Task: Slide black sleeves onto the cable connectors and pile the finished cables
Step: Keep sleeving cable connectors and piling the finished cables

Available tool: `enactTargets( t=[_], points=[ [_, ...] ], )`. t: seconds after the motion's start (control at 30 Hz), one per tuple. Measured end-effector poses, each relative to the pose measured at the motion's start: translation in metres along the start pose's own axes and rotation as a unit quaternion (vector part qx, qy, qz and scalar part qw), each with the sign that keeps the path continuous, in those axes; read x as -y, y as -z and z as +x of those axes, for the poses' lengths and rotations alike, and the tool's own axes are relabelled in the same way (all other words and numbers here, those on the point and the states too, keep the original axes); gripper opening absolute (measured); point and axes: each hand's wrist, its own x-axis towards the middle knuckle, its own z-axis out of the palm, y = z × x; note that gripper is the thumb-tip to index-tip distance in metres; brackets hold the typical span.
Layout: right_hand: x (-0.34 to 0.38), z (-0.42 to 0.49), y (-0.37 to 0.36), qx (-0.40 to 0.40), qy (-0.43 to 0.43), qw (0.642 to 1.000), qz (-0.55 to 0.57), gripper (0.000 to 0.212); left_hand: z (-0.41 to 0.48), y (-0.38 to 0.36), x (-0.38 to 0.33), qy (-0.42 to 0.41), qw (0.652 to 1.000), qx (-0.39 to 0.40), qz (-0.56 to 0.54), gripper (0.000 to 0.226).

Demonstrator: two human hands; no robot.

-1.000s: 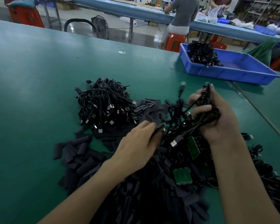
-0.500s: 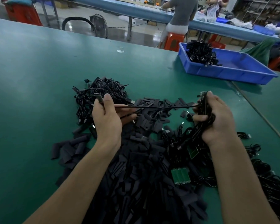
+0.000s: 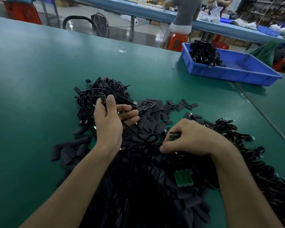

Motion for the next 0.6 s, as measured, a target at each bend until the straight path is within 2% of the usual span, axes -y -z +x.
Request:
enactTargets(
  t=[0.07, 0.13, 0.3, 0.37, 0.47, 0.53, 0.6],
  points=[
    [0.004, -0.001, -0.006, 0.041, -0.001, 0.999, -0.019, 0.019, -0.001, 0.001, 0.001, -0.004, 1.0, 0.008, 0.004, 0.021],
    [0.008, 0.0, -0.013, 0.067, -0.001, 0.996, -0.059, 0.019, -0.001, 0.001, 0.001, 0.001, 1.0, 0.004, -0.002, 0.017],
    [0.011, 0.01, -0.038, -0.013, 0.015, 0.988, -0.156, 0.015, -0.002, 0.001, 0.003, 0.032, 0.999, 0.037, 0.02, 0.023],
    [0.008, 0.012, -0.039, -0.015, 0.034, 0.994, -0.105, 0.015, 0.0, 0.005, 0.002, 0.035, 0.996, 0.058, 0.06, 0.022],
    [0.003, 0.014, -0.033, -0.06, 0.067, 0.996, 0.024, 0.01, 0.005, 0.011, 0.0, 0.011, 0.978, 0.088, 0.191, 0.019],
    [0.0, 0.015, -0.03, -0.101, 0.083, 0.986, 0.104, 0.012, 0.006, 0.015, 0.001, 0.007, 0.955, 0.132, 0.266, 0.021],
    [-0.001, 0.017, -0.029, -0.13, 0.085, 0.969, 0.19, 0.006, 0.007, 0.018, 0.003, 0.021, 0.918, 0.182, 0.351, 0.033]
  ],
)
